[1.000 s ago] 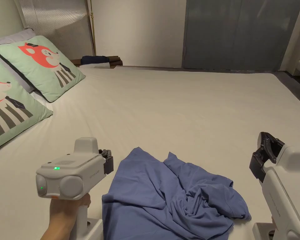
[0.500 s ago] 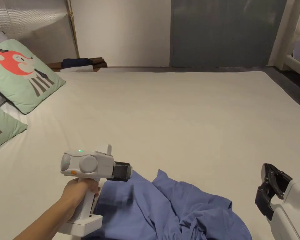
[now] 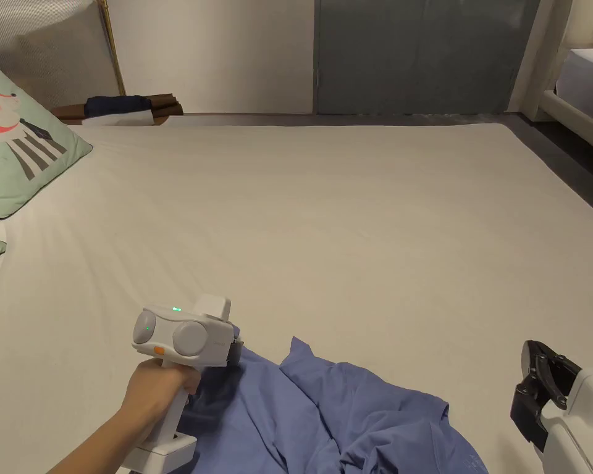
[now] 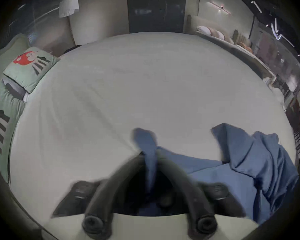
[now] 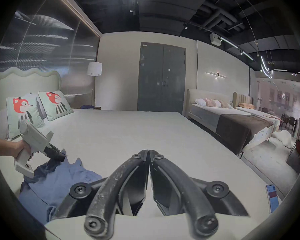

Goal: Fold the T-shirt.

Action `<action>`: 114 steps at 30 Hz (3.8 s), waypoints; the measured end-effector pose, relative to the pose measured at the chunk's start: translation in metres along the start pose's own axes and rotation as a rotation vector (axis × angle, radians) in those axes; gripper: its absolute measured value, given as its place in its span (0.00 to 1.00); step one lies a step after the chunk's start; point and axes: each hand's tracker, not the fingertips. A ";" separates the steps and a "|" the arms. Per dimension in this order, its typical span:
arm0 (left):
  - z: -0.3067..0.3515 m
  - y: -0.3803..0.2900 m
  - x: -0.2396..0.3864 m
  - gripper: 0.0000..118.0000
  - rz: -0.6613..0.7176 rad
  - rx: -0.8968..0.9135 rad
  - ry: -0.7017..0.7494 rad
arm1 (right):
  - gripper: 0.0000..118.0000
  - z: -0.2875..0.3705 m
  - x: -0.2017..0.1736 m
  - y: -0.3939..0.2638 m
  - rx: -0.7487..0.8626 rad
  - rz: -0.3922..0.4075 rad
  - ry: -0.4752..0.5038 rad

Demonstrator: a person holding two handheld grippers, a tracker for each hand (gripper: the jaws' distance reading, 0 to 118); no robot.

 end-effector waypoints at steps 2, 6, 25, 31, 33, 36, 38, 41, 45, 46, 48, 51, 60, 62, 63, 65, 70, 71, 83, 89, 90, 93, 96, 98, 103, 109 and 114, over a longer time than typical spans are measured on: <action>0.004 0.003 -0.002 0.00 -0.027 0.032 0.032 | 0.00 -0.001 0.003 -0.002 -0.046 -0.050 0.013; 0.029 0.008 -0.005 0.00 -0.026 0.128 0.045 | 0.29 -0.016 0.010 -0.008 -0.313 -0.069 0.055; 0.093 0.005 -0.025 0.00 0.026 0.236 -0.009 | 0.06 -0.023 -0.021 -0.072 -0.630 -0.080 0.249; 0.128 -0.001 -0.036 0.00 0.080 0.327 0.036 | 0.05 -0.007 -0.006 -0.010 -0.389 0.019 0.192; 0.146 0.005 -0.045 0.00 0.085 0.339 0.042 | 0.05 -0.008 0.002 0.023 -0.304 0.063 0.157; 0.179 0.020 -0.063 0.00 0.103 0.418 0.105 | 0.06 -0.016 0.019 0.075 -0.221 0.039 0.144; 0.205 0.033 -0.077 0.00 0.130 0.473 0.138 | 0.06 -0.022 0.028 0.111 -0.159 0.056 0.117; 0.241 0.053 -0.098 0.00 0.176 0.550 0.177 | 0.06 -0.028 0.037 0.158 -0.055 0.061 0.089; 0.281 0.089 -0.122 0.00 0.204 0.637 0.244 | 0.06 -0.037 0.040 0.215 0.073 0.114 0.026; 0.289 0.098 -0.126 0.00 0.216 0.661 0.251 | 0.06 -0.039 0.039 0.225 0.099 0.134 0.017; 0.305 0.119 -0.131 0.00 0.231 0.711 0.265 | 0.06 -0.047 0.042 0.248 0.144 0.126 0.021; 0.315 0.151 -0.139 0.00 0.237 0.785 0.307 | 0.06 -0.065 0.047 0.275 0.165 0.087 0.022; 0.272 0.195 -0.161 0.00 0.300 0.853 0.315 | 0.06 -0.127 0.044 0.272 0.147 -0.029 0.057; 0.253 0.191 -0.166 0.00 0.302 0.845 0.315 | 0.06 -0.139 0.041 0.259 0.136 -0.033 0.060; 0.243 0.187 -0.168 0.00 0.300 0.840 0.320 | 0.06 -0.144 0.039 0.251 0.130 -0.031 0.061; 0.219 0.175 -0.173 0.00 0.296 0.806 0.330 | 0.06 -0.155 0.034 0.230 0.101 -0.025 0.071; 0.161 0.129 -0.182 0.00 0.316 0.705 0.319 | 0.06 -0.174 0.025 0.167 -0.028 -0.032 0.089; 0.150 0.116 -0.184 0.00 0.333 0.693 0.311 | 0.06 -0.175 0.023 0.152 -0.055 -0.033 0.096; 0.132 -0.078 -0.135 0.00 0.349 0.445 0.300 | 0.06 -0.095 0.028 0.003 -0.282 -0.082 0.125; 0.156 -0.152 -0.113 0.00 0.352 0.366 0.306 | 0.06 -0.040 0.039 -0.033 -0.331 -0.116 0.115; 0.161 -0.163 -0.110 0.00 0.358 0.365 0.308 | 0.06 -0.032 0.040 -0.039 -0.334 -0.126 0.110; 0.182 -0.195 -0.101 0.00 0.400 0.333 0.295 | 0.06 -0.004 0.046 -0.050 -0.339 -0.137 0.100; 0.199 -0.226 -0.091 0.00 0.418 0.297 0.294 | 0.06 0.023 0.049 -0.063 -0.354 -0.132 0.095; 0.207 -0.244 -0.086 0.00 0.418 0.266 0.301 | 0.06 0.046 0.045 -0.071 -0.380 -0.106 0.082; 0.214 -0.278 -0.085 0.00 0.407 0.202 0.300 | 0.06 0.077 0.042 -0.095 -0.459 -0.070 0.075; 0.216 -0.293 -0.086 0.00 0.418 0.150 0.291 | 0.06 0.080 0.044 -0.131 -0.550 -0.070 0.077; 0.215 -0.292 -0.075 0.00 0.438 0.117 0.295 | 0.07 0.086 0.038 -0.124 -0.557 -0.076 0.073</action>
